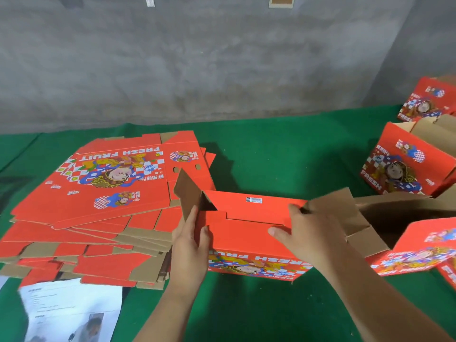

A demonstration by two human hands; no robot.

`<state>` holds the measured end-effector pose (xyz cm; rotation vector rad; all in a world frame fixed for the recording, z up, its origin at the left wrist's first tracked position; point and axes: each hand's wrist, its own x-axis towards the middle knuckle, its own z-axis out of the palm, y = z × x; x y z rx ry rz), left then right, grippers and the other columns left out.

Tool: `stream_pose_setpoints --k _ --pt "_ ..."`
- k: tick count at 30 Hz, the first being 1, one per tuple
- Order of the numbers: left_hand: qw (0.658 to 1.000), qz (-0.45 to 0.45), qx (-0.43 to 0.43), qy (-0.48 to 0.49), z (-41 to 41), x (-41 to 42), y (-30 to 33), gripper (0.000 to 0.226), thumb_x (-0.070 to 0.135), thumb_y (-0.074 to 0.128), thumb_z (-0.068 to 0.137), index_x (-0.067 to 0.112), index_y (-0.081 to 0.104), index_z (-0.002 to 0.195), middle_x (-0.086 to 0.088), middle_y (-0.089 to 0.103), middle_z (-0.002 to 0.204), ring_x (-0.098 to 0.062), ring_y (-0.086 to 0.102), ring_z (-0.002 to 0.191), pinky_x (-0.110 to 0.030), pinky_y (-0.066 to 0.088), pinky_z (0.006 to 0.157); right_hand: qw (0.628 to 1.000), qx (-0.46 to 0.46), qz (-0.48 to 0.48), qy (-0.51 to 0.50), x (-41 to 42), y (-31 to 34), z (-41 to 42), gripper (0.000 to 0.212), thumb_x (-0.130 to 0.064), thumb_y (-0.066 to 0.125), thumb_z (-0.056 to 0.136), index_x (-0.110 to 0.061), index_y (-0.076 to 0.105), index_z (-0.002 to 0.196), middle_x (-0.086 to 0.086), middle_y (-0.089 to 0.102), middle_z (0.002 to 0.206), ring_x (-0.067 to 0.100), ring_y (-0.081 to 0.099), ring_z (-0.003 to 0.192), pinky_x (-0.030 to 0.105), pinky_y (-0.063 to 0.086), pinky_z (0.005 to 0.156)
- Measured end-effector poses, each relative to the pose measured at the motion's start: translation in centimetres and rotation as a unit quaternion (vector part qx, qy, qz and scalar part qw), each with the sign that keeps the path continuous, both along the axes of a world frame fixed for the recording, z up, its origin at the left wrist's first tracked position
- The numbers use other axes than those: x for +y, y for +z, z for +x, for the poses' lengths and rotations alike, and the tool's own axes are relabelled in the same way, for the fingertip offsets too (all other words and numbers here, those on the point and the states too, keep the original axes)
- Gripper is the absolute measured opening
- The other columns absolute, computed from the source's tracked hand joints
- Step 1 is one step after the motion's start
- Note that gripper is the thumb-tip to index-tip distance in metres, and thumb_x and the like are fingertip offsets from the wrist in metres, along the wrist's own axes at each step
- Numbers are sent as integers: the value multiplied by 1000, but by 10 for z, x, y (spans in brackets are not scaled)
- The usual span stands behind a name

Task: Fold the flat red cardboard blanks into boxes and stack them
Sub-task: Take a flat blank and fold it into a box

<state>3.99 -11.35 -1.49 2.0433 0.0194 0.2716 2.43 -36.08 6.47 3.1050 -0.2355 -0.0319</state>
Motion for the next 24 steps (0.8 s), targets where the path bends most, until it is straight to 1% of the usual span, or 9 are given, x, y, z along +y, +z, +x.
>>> stream_pose_setpoints --k 3,6,9,11,13,15,17,20,24 --pt "1000 -2 -12 -9 -5 -3 2 57 15 57 105 19 41 159 -5 50 154 -25 41 145 -49 35 119 999 21 22 -27 -14 -11 9 91 -84 23 90 -29 10 162 10 56 140 33 54 125 44 42 98" --pt "1000 6 -17 -21 -3 -4 5 59 15 56 105 26 38 160 -2 54 150 -25 43 141 -47 36 116 996 75 -23 -32 -10 -23 14 97 -87 8 86 -30 2 164 12 38 158 35 31 139 50 25 105" --pt "999 5 -23 -28 -4 -5 8 61 13 56 105 27 37 161 3 53 149 -23 44 139 -42 37 113 997 13 52 -55 -12 -25 21 93 -87 22 86 -34 14 161 8 54 145 34 38 136 49 25 103" --pt "1000 5 -11 -23 -5 -3 5 62 14 56 105 27 34 162 0 49 153 -24 41 142 -45 35 117 974 -25 212 -73 -17 -22 27 77 -76 46 90 -41 28 156 4 62 132 30 49 131 47 29 110" --pt "1000 6 -8 -19 -5 1 3 62 16 56 105 26 33 162 -1 48 152 -24 41 142 -47 34 119 908 -36 411 -75 -21 -19 27 58 -50 64 95 -39 44 149 2 68 120 30 62 117 51 42 109" --pt "999 13 -15 -26 -3 3 5 63 16 56 105 24 32 162 -3 48 149 -24 41 141 -47 33 119 827 -61 553 -81 -24 -17 23 46 -23 69 97 -30 56 141 11 73 104 32 69 95 49 55 93" --pt "999 25 -25 -32 -2 2 6 64 15 56 105 24 31 163 -3 49 148 -22 41 139 -42 32 117 794 -72 598 -81 -28 -16 21 42 -10 69 96 -26 62 134 13 73 93 25 66 82 38 51 78" --pt "998 36 -26 -42 -3 1 9 59 21 52 107 27 30 161 -1 48 140 -20 40 134 -36 29 112 763 -66 639 -74 -35 -12 21 39 -5 67 96 -28 68 127 3 70 84 21 64 81 34 49 74" --pt "998 21 -30 -48 -6 1 11 54 44 46 106 29 38 157 -2 42 151 -19 32 146 -44 24 123 755 -76 647 -69 -43 -5 24 32 -7 68 95 -32 75 113 4 68 91 16 67 79 28 51 70"
